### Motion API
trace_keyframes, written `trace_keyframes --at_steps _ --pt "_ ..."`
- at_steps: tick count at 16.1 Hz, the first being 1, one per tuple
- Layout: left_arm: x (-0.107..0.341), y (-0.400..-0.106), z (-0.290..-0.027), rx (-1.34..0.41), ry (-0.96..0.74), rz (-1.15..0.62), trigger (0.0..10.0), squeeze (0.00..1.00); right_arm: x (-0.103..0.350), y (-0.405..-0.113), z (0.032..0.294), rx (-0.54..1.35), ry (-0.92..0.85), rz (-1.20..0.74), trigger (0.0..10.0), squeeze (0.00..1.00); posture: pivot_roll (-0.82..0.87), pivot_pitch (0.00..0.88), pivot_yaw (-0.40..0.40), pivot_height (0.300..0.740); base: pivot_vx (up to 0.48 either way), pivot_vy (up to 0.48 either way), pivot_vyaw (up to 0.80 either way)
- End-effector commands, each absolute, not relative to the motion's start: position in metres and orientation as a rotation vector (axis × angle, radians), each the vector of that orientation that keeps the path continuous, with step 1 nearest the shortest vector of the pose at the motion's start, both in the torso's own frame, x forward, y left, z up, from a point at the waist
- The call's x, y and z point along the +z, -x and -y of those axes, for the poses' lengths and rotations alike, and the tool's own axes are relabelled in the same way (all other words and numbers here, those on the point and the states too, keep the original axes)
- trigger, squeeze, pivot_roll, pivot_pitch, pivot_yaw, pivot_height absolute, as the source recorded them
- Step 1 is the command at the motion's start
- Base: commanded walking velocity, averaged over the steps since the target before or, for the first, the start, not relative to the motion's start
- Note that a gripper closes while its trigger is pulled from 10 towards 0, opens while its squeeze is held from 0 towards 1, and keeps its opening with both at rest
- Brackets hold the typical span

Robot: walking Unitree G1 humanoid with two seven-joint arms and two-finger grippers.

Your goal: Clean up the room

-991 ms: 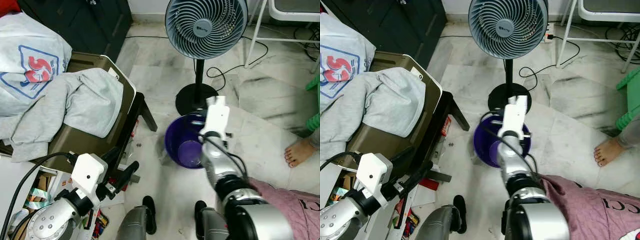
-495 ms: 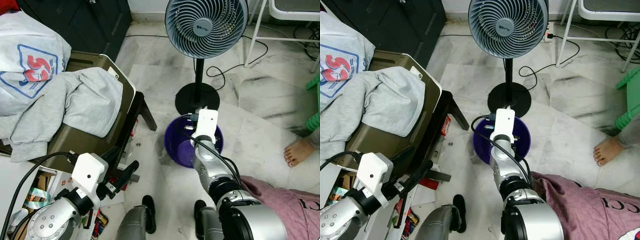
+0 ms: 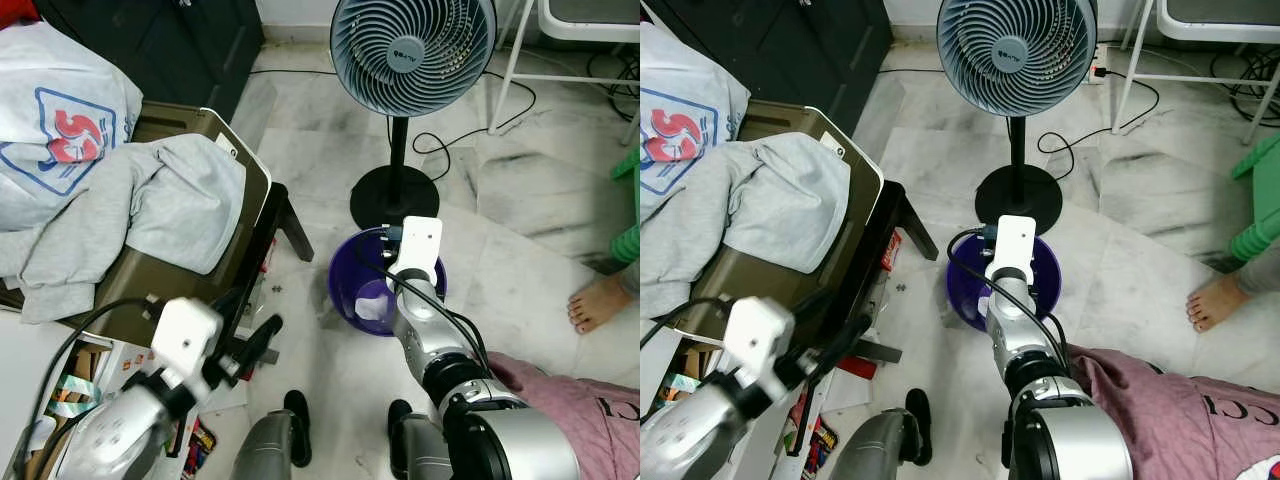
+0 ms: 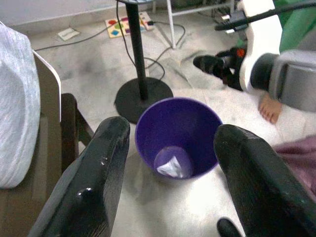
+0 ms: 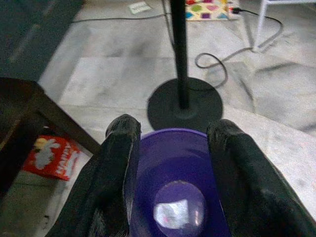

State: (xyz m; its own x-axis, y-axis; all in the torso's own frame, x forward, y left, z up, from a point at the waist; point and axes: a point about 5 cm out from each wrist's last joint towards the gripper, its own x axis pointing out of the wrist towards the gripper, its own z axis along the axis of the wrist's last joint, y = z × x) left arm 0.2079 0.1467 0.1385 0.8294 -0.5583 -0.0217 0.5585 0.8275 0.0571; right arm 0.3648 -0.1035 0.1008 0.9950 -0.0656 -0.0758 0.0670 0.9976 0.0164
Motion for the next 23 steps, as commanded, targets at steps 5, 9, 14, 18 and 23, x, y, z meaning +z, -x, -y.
trace_keyframes --at_steps 5,9,14,18,23 --pt "0.129 -0.232 -0.124 -0.572 0.003 0.024 10.0 0.0 0.098 -0.35 0.121 0.01 0.068 -0.01 10.0 1.0 0.08 0.249 0.088 0.74 0.0 0.0 0.0" --pt "0.131 -0.263 -0.123 -0.482 0.009 0.102 10.0 0.0 0.093 -0.32 0.138 0.071 0.128 0.013 10.0 1.0 -0.02 0.137 0.048 0.74 0.0 0.0 0.0" --pt "0.138 -0.27 -0.115 -0.476 -0.128 0.23 10.0 0.0 0.11 -0.314 0.166 0.055 0.295 0.099 10.0 1.0 -0.07 0.037 0.019 0.74 0.0 0.0 0.0" --pt "0.132 -0.271 -0.132 -0.308 -0.102 0.277 10.0 0.0 0.115 -0.301 0.177 0.064 0.336 0.089 10.0 1.0 -0.06 0.0 -0.015 0.74 0.0 0.0 0.0" --pt "0.123 -0.274 -0.147 -0.154 -0.18 0.207 10.0 0.0 0.105 -0.285 0.157 0.099 0.313 0.055 10.0 1.0 -0.04 0.0 -0.028 0.74 0.0 0.0 0.0"
